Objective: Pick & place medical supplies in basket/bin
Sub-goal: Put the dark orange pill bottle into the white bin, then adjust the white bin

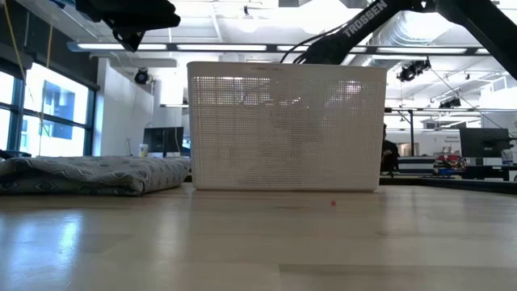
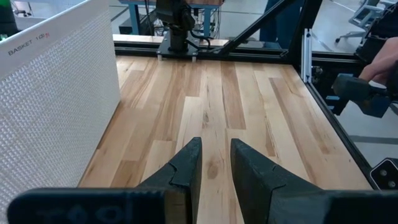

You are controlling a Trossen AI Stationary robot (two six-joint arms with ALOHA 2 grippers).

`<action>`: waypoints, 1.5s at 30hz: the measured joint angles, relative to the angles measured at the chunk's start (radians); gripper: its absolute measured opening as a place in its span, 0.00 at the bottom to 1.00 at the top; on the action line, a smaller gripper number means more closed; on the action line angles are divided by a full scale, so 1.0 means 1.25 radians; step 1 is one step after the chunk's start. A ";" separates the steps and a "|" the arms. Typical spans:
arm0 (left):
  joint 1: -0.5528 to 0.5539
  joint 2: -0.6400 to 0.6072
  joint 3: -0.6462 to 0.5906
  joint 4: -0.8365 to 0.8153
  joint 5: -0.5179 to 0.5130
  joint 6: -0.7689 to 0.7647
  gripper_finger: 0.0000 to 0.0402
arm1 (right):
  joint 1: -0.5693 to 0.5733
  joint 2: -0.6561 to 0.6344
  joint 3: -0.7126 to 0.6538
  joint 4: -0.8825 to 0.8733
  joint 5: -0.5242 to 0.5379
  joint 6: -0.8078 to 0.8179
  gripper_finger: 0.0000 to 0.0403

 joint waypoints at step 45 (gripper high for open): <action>0.000 0.000 0.000 -0.008 0.000 0.000 0.29 | 0.111 -0.200 0.002 0.005 0.244 0.034 0.70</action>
